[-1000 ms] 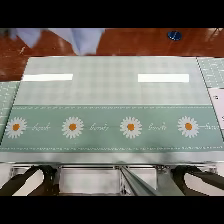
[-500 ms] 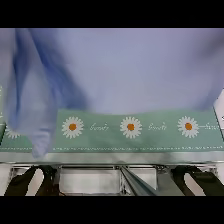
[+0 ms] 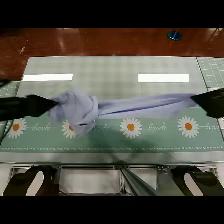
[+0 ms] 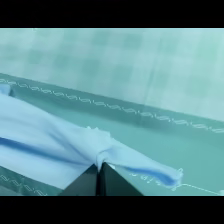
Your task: Fold the shirts.
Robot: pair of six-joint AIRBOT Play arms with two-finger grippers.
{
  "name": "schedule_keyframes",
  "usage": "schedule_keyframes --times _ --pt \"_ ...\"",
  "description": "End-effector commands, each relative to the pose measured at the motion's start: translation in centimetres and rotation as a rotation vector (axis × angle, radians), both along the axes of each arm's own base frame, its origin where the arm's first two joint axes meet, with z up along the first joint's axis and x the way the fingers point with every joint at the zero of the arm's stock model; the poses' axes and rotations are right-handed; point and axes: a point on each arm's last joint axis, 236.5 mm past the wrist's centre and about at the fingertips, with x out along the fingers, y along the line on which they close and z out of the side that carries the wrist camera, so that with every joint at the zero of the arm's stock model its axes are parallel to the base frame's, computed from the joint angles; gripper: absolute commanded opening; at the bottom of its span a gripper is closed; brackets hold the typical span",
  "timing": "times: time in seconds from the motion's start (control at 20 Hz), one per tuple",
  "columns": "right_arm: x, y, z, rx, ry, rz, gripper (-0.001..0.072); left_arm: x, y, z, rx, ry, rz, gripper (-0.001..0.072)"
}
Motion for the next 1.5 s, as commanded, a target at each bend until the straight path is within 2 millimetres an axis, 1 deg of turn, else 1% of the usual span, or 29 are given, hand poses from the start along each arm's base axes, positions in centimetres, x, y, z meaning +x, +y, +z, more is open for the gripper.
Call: schedule_keyframes --times 0.0,0.1,0.15,0.2,0.25,0.35,0.4,0.5,0.55,0.6,0.65,0.7,0.75,0.8,0.85,0.9,0.95,1.0,1.05,1.1,1.15,1.2,1.25,1.35,1.4,1.45 --pt "4.0 -0.9 -5.6 0.023 0.045 -0.081 0.0023 3.1 0.6 -8.1 -0.001 0.102 0.083 0.0022" --pt "8.3 -2.6 -7.4 -0.014 0.019 -0.142 0.0023 6.5 2.0 -10.8 0.007 0.133 0.17 0.0022" --pt "10.3 -3.1 -8.6 -0.017 0.019 -0.164 0.0023 8.1 2.7 -12.2 0.025 0.138 0.192 0.0022" --pt "12.1 -3.4 -10.3 -0.014 0.042 -0.182 0.0023 9.6 3.2 -13.4 0.033 0.156 0.214 0.0022" --pt "13.7 -3.4 -12.3 -0.003 0.077 -0.198 0.0024 10.6 3.2 -14.4 0.032 0.182 0.218 0.0022" --pt "16.2 -3.5 -16.3 0.013 0.152 -0.22 0.0024 12.7 2.7 -16.0 0.023 0.232 0.203 0.0022" --pt "17.2 -3.5 -17.9 0.022 0.186 -0.227 0.0024 13.6 2.2 -16.7 0.023 0.25 0.187 0.0022" --pt "19.3 -3.3 -20.4 0.043 0.238 -0.237 0.0024 15.1 1.2 -17.5 0.019 0.275 0.158 0.0024" --pt "20.3 -3.0 -21.1 0.061 0.252 -0.24 0.0024 15.6 0.7 -17.7 0.012 0.287 0.15 0.0064" --pt "21.3 -2.8 -21.2 0.08 0.256 -0.242 0.0031 16.0 0.2 -17.8 0.002 0.306 0.146 0.0256" --pt "22.2 -2.7 -20.9 0.085 0.247 -0.242 0.0165 16.3 -0.1 -17.8 -0.004 0.319 0.133 0.0502" --pt "22.9 -2.9 -20.3 0.077 0.228 -0.237 0.0428 16.6 0.3 -17.4 0.012 0.312 0.116 0.0511" --pt "23.5 -3.5 -19.3 0.054 0.208 -0.233 0.0416 17.1 1.4 -16.5 0.027 0.325 0.138 0.051" --pt "23.8 -4.5 -18.0 0.05 0.207 -0.244 0.0416 17.7 2.8 -15.0 0.037 0.336 0.162 0.051" --pt "23.7 -5.9 -16.5 0.052 0.219 -0.259 0.0415 18.0 4.4 -13.1 0.047 0.332 0.169 0.051" --pt "23.4 -7.7 -15.1 0.056 0.229 -0.276 0.0415 18.0 6.3 -10.8 0.055 0.313 0.176 0.051" --pt "22.5 -10.3 -13.8 0.057 0.232 -0.314 0.0414 17.7 8.3 -8.6 0.067 0.287 0.194 0.051" --pt "21.0 -13.3 -13.1 0.047 0.249 -0.364 0.0413 17.0 10.2 -7.2 0.087 0.263 0.225 0.051" --pt "19.0 -15.9 -13.2 0.032 0.285 -0.411 0.0413 15.7 11.8 -6.4 0.112 0.252 0.259 0.051" --pt "16.5 -17.9 -14.1 0.024 0.336 -0.457 0.0412 14.0 12.3 -6.5 0.123 0.258 0.275 0.051" --pt "13.5 -19.3 -15.9 0.018 0.39 -0.507 0.0407 11.8 11.6 -7.5 0.116 0.278 0.267 0.051" --pt "11.0 -19.7 -18.0 0.037 0.432 -0.55 0.0407 9.4 9.6 -9.0 0.075 0.302 0.245 0.051" --pt "8.7 -19.0 -20.3 0.077 0.464 -0.579 0.0407 6.8 6.3 -10.6 -0.002 0.325 0.196 0.0511" --pt "5.6 -16.7 -23.5 0.136 0.493 -0.578 0.0407 1.6 0.4 -13.8 -0.121 0.394 0.091 0.051" --pt "4.6 -15.6 -24.4 0.157 0.506 -0.57 0.0407 -1.2 -2.3 -15.3 -0.151 0.439 0.021 0.0511" --pt "4.1 -14.5 -24.9 0.186 0.513 -0.555 0.0407 -3.2 -4.2 -16.4 -0.151 0.456 -0.049 0.0511"
